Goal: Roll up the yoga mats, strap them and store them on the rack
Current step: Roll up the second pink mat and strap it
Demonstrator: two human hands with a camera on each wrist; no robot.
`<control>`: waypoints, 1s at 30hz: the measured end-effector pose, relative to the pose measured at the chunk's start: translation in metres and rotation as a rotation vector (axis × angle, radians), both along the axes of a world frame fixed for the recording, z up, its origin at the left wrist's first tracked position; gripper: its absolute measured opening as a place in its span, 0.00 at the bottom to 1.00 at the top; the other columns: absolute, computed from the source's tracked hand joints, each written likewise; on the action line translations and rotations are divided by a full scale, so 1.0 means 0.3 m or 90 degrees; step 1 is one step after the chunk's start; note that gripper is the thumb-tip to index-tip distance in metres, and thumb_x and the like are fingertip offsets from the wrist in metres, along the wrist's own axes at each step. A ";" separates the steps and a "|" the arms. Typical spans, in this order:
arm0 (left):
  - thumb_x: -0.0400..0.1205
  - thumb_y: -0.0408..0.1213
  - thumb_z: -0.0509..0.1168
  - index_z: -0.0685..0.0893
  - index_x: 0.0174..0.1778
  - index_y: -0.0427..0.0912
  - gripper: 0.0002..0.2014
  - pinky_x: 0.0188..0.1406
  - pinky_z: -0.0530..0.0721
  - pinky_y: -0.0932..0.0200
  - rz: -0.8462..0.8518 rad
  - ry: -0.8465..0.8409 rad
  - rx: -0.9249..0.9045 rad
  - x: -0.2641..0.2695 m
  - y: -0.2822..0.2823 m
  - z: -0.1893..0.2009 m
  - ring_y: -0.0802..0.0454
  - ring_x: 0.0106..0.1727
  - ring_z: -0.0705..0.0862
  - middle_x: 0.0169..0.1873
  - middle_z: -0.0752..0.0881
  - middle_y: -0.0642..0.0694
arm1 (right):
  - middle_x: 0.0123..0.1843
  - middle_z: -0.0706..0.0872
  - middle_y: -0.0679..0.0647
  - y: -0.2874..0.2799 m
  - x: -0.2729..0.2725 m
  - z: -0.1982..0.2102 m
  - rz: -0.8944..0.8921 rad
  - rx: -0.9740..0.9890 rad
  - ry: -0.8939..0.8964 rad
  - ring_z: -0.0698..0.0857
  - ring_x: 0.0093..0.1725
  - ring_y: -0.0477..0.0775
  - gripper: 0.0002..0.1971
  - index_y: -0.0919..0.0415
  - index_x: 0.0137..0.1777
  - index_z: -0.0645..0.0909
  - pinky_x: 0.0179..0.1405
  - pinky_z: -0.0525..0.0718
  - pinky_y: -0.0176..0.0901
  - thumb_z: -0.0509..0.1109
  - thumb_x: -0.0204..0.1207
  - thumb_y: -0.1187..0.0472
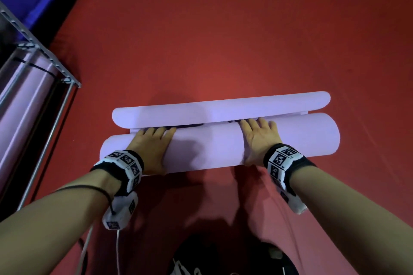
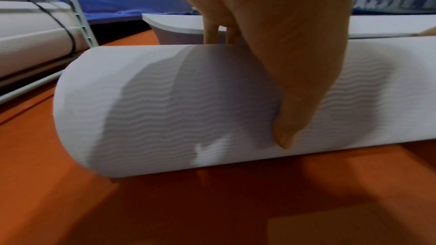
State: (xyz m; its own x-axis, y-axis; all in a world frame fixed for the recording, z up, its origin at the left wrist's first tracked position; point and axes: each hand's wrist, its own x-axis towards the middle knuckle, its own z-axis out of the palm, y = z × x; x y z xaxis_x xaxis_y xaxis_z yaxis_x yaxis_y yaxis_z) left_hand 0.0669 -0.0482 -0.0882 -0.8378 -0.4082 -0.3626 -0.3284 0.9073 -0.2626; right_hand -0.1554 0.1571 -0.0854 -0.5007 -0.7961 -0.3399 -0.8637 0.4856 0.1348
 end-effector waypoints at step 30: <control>0.62 0.66 0.70 0.74 0.73 0.59 0.41 0.65 0.79 0.55 0.118 0.021 0.334 0.078 -0.076 0.121 0.57 0.64 0.82 0.65 0.82 0.60 | 0.81 0.55 0.63 0.154 0.161 0.031 -0.005 -0.029 -0.028 0.54 0.78 0.68 0.58 0.55 0.87 0.44 0.74 0.53 0.75 0.68 0.65 0.29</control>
